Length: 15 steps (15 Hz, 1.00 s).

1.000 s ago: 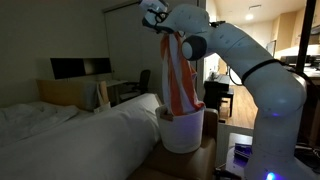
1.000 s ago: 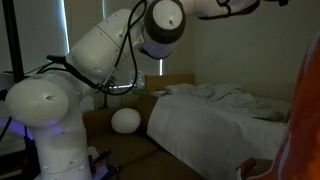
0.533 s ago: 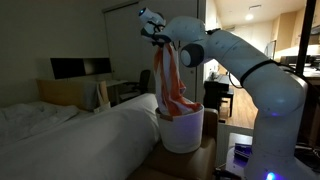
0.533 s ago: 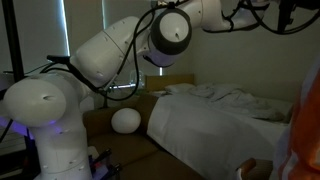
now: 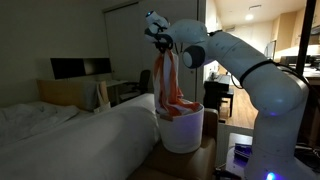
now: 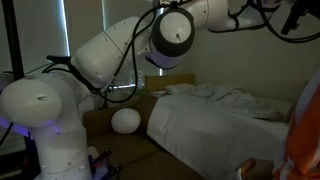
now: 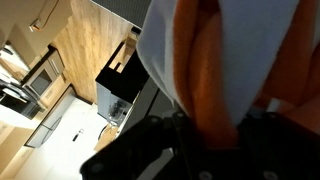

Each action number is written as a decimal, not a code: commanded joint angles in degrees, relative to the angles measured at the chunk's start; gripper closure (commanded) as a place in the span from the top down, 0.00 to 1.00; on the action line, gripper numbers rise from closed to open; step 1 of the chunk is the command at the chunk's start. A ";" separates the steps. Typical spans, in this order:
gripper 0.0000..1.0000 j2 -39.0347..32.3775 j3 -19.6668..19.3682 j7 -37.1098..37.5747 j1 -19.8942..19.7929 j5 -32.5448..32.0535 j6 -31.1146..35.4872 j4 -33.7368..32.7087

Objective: Put the towel inside the basket

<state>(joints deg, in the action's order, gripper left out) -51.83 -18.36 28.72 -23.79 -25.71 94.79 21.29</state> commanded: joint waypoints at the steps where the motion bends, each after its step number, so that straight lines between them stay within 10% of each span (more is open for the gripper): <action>1: 0.11 -0.13 -1.20 -4.91 0.82 2.14 -2.41 0.24; 15: 0.11 -3.30 -0.77 -2.71 1.12 6.01 -12.35 0.23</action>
<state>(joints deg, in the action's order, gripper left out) -54.94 -18.42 26.15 -22.87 -20.83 84.16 21.29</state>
